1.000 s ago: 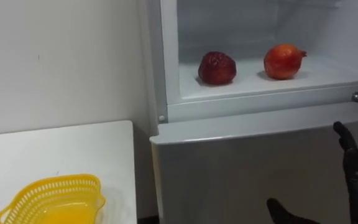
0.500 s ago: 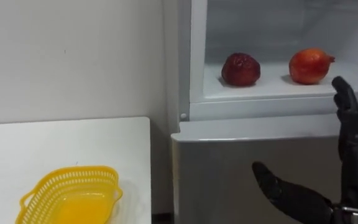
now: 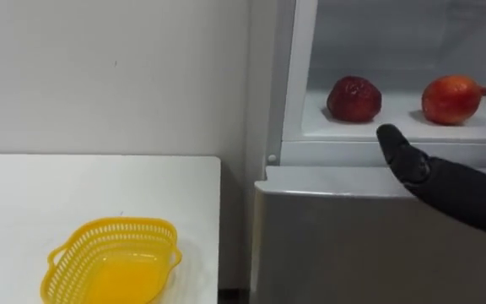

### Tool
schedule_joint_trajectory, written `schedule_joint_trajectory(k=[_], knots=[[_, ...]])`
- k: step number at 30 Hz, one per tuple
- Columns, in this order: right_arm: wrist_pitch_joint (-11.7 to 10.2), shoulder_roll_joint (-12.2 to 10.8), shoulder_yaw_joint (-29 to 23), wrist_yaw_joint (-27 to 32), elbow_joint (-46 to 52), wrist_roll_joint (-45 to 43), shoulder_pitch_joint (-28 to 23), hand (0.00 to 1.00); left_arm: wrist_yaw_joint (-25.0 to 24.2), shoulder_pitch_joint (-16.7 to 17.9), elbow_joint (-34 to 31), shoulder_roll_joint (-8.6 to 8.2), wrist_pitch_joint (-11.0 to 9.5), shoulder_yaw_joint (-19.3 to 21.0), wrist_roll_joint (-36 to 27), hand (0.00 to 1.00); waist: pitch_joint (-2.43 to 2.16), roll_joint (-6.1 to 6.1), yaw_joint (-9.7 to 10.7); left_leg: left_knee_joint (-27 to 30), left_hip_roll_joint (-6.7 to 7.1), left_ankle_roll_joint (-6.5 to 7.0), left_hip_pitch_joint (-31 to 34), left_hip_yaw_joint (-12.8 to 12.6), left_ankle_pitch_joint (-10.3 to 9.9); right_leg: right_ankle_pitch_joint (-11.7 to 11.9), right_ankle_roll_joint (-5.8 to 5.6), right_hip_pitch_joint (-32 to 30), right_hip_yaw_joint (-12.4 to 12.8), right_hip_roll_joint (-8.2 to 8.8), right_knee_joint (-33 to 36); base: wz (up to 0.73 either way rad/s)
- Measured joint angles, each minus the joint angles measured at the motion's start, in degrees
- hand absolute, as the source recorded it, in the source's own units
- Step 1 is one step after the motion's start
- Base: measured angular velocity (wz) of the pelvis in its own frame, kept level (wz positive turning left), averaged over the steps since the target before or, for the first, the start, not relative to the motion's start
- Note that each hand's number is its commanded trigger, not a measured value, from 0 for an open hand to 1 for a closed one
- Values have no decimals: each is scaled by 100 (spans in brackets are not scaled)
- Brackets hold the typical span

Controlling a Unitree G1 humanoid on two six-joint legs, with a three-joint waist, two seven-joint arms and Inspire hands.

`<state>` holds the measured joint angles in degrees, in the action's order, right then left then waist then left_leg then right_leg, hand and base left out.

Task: Retrieve from the upper fridge

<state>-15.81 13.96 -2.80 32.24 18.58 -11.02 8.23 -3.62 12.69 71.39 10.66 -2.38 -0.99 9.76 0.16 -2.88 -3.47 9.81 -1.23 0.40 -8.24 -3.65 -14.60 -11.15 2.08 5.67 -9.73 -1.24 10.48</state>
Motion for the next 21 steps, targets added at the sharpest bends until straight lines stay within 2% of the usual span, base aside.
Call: schedule_joint_trajectory(k=[5, 8, 11, 15, 18, 21], knots=[[149, 46, -169, 9, -390, 75, 518, 0, -97, 21, -2, -4, 140, 75, 27, 0, 1, -43, -99, 76, 12, 1, 63, 63, 0, 0, 0, -11, -44, 11, 7, 6], [163, 158, -221, 9, -810, 66, 1084, 0, -105, 18, -53, -2, 160, 89, 248, 0, 6, -38, -153, 103, 11, 0, 73, 90, 0, 0, 0, -1, -67, 12, 8, 5], [177, 327, -255, -2, -1040, 170, 1332, 0, -110, 3, -91, -2, 173, 91, 372, 0, 12, -74, -193, 109, 13, -3, 71, 179, 2, 0, 0, 30, -148, 18, 7, 15], [367, 356, -253, -71, -1493, 318, 1721, 0, -176, -22, -77, -2, 324, 77, 379, 0, 42, -148, -185, 145, 15, -10, 77, 237, 7, 0, 0, 65, -209, 24, 5, 7], [555, 370, -256, -138, -1632, 429, 1782, 0, -199, -44, -77, 0, 396, 83, 386, 0, 39, -189, -186, 160, 19, -10, 95, 282, 7, 0, 0, 79, -296, 35, -2, 8], [646, 372, -259, -264, -1725, 421, 1782, 0, -232, -67, -106, 4, 506, 110, 466, 0, 25, -204, -191, 189, 25, -10, 125, 300, 7, 0, 0, 71, -319, 41, -3, 2]])
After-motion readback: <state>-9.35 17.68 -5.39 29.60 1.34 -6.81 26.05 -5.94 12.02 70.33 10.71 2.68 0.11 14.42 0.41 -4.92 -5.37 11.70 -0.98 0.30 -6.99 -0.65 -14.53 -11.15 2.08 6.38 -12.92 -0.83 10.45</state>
